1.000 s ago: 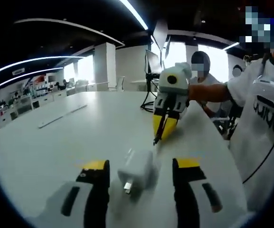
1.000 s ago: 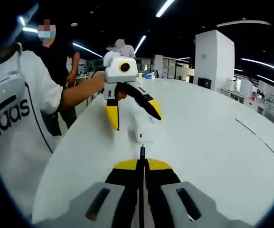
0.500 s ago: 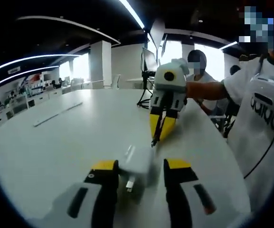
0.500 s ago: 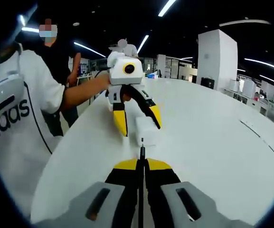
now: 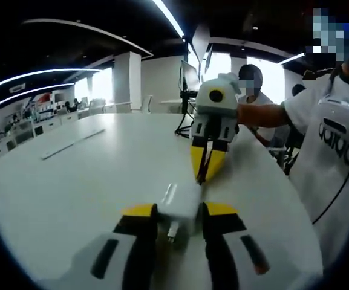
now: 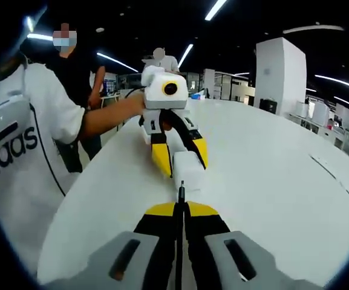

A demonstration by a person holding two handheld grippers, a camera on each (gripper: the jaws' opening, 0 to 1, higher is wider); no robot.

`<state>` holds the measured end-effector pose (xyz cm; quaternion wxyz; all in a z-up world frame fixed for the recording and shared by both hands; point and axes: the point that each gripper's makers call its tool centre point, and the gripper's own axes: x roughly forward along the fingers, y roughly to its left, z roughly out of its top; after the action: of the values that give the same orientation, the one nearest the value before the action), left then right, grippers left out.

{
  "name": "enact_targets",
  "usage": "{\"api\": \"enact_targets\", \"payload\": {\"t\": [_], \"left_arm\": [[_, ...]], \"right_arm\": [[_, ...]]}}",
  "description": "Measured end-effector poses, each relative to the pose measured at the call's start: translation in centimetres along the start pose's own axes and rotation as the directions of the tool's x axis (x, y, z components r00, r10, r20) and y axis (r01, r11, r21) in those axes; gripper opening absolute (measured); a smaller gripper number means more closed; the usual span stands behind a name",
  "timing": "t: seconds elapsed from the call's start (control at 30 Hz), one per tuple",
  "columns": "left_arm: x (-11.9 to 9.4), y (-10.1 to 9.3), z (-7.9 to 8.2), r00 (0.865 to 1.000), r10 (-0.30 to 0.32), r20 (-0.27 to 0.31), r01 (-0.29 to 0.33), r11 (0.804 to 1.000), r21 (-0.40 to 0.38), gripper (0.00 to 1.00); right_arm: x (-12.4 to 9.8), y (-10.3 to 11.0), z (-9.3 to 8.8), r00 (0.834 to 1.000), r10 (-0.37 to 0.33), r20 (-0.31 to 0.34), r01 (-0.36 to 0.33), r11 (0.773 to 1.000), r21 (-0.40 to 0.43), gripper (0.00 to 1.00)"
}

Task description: Plug the desk Type‑C cable into the charger adapter.

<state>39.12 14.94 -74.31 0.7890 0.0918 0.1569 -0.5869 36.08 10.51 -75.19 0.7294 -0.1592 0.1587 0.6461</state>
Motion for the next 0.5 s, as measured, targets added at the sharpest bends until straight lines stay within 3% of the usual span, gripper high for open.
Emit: {"api": "enact_targets", "payload": {"t": [0.5], "left_arm": [[-0.01,-0.12,-0.01,0.999,-0.048,0.016,0.048,0.999,-0.002,0.26]], "right_arm": [[0.47,-0.29,0.27,1.0,0.01,-0.012,-0.01,1.0,-0.011,0.04]]}}
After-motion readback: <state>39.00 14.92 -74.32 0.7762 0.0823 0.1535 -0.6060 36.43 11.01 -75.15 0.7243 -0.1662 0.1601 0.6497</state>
